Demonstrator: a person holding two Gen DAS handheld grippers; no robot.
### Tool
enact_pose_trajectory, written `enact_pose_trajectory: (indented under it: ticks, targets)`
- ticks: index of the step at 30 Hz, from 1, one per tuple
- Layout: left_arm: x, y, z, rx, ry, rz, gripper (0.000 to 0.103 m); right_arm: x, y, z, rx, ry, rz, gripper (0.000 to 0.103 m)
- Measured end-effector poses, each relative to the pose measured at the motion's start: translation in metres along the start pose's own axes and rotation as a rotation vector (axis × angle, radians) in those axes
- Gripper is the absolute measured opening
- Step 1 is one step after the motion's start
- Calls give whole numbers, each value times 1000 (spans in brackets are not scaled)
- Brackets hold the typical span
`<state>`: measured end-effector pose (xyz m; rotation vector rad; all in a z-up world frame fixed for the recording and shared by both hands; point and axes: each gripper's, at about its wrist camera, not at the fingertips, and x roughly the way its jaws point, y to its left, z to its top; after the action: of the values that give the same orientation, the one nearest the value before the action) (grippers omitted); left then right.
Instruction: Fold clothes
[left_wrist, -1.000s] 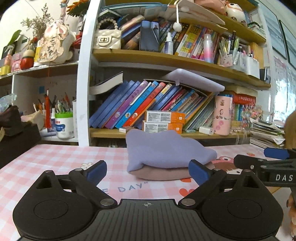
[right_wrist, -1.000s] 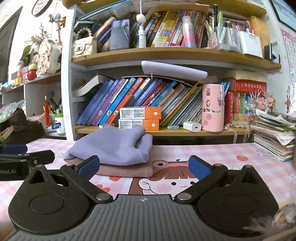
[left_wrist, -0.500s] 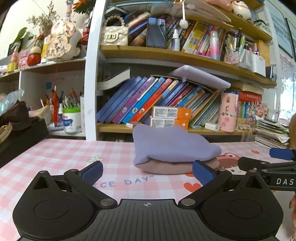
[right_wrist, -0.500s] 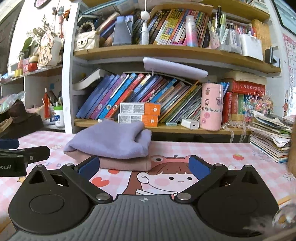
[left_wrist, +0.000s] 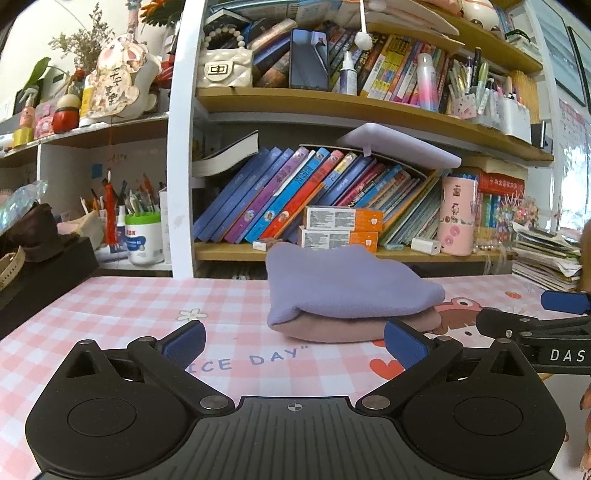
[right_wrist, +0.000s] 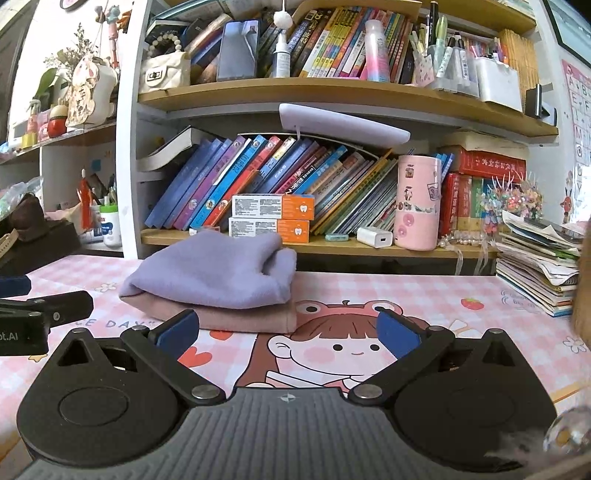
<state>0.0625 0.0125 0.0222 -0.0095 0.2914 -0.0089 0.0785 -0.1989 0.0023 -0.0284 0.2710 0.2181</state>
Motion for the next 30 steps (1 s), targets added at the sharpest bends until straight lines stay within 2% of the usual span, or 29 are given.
enact_pose_trajectory:
  ticks: [30]
  targets:
    - [4, -7, 0, 44, 28, 6, 103, 4, 2, 1, -14, 28, 4, 103]
